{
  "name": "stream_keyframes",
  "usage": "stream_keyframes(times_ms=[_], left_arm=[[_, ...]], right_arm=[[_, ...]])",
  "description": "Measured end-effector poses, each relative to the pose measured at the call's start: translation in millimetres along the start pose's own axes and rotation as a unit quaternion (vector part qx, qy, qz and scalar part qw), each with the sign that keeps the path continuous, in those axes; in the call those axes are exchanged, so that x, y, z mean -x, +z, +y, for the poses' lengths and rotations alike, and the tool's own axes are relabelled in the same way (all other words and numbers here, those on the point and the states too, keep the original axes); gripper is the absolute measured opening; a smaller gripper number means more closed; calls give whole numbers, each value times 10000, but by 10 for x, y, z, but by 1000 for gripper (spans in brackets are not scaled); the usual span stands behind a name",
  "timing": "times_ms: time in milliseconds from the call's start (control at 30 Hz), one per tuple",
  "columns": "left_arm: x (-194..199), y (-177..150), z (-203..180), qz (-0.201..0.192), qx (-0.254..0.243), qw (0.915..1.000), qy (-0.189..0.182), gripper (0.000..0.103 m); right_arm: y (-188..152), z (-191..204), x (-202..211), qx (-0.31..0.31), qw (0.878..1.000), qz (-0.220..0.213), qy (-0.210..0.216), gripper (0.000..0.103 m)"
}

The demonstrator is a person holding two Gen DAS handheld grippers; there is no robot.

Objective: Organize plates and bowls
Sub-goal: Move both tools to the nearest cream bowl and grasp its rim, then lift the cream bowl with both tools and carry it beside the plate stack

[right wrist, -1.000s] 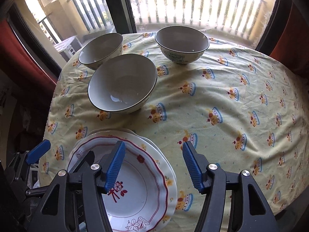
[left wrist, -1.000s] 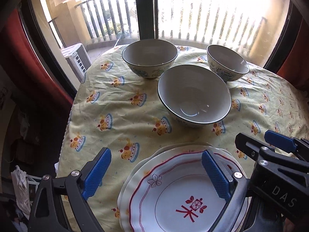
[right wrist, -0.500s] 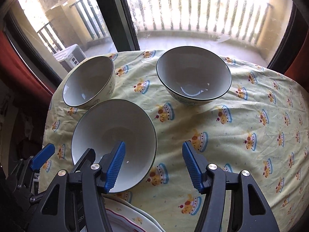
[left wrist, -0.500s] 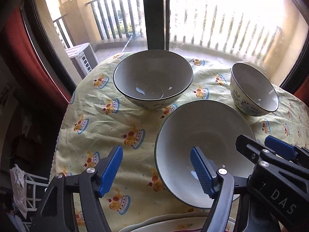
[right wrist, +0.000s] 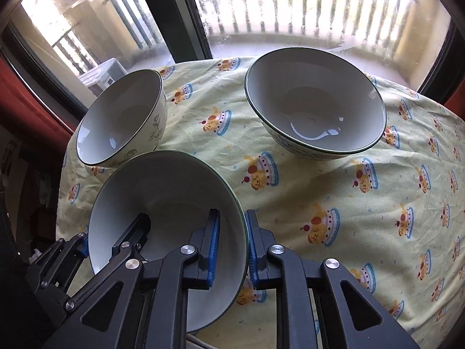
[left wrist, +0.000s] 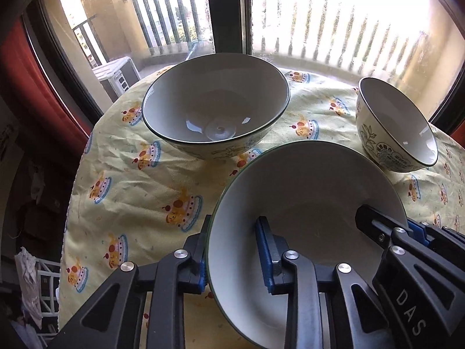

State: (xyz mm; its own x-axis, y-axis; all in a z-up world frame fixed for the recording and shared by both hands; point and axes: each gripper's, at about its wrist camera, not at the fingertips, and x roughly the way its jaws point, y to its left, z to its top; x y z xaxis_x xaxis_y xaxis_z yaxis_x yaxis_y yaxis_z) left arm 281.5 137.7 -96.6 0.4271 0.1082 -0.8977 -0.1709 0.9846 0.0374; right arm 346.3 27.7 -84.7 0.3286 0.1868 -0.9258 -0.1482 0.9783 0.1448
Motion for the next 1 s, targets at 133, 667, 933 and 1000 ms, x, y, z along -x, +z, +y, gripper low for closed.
stream_keyframes(times_ms=[133,667,933,1000], left_arm=[[7,-7,-10,68,-5,10000,31,27],[553,-112,-236,-234,-420,9976,-498,27],[952,-359,-435,-455,-859,9914,-872,27],[1041,-448,-495,-477,-974,9893,-978,27]], right_arm=[[-2,-30,3,-44,10000,24,27,17],[-219,-162,637,-408,9981,-325,-338,17],[-583,-325,1168,-810,9927,-640,-622,17],[-698,-379,1281,-937,9907,-693,-700,17]])
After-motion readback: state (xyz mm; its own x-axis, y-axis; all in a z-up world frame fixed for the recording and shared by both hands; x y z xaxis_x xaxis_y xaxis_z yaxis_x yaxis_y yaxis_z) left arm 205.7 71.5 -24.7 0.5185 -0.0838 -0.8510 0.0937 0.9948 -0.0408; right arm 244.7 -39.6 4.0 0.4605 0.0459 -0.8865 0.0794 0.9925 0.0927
